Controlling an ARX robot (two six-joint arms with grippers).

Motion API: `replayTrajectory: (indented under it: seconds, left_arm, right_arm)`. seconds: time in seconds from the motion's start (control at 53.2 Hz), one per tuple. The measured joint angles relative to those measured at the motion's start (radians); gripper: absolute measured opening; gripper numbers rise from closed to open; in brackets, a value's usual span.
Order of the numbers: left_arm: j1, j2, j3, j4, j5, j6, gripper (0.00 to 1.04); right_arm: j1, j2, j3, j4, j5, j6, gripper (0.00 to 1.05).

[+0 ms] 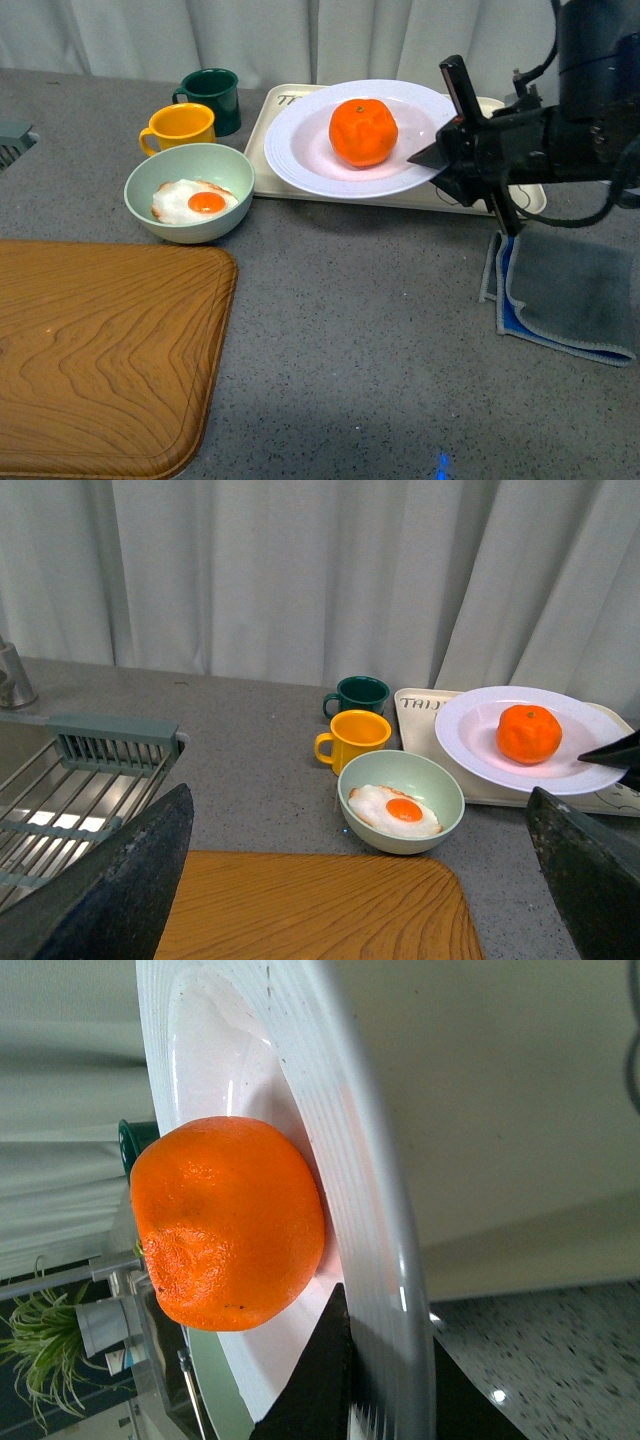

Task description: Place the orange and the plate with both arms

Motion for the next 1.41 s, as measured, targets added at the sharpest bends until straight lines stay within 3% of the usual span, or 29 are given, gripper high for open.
replayTrajectory:
  seconds: [0.394, 0.695, 1.014, 1.127, 1.202, 1.259, 1.315, 1.409]
  left_arm:
    - [0.000, 0.000, 0.000, 0.000, 0.000, 0.000, 0.98]
    - [0.000, 0.000, 0.000, 0.000, 0.000, 0.000, 0.98]
    - [0.000, 0.000, 0.000, 0.000, 0.000, 0.000, 0.98]
    - [0.000, 0.000, 0.000, 0.000, 0.000, 0.000, 0.98]
    - [0.000, 0.000, 0.000, 0.000, 0.000, 0.000, 0.98]
    - [0.000, 0.000, 0.000, 0.000, 0.000, 0.000, 0.98]
    - [0.000, 0.000, 0.000, 0.000, -0.001, 0.000, 0.98]
    - [0.000, -0.001, 0.000, 0.000, -0.001, 0.000, 0.98]
  right_arm:
    - [0.026, 0.108, 0.210, -0.183, 0.076, -0.032, 0.05]
    - [0.011, 0.101, 0.207, -0.199, 0.129, -0.113, 0.48]
    - [0.006, -0.074, 0.055, -0.173, 0.126, -0.375, 0.97]
    - [0.008, -0.143, -0.011, -0.137, 0.133, -0.456, 0.94]
    - [0.024, -0.153, -0.142, 0.240, 0.421, -0.663, 0.82]
    - [0.022, -0.175, -0.282, 0.514, 0.582, -0.838, 0.72]
    - [0.001, -0.227, -0.432, 0.731, 0.634, -0.981, 0.59]
    - [-0.030, -0.331, -0.563, 0.848, 0.627, -1.056, 0.45]
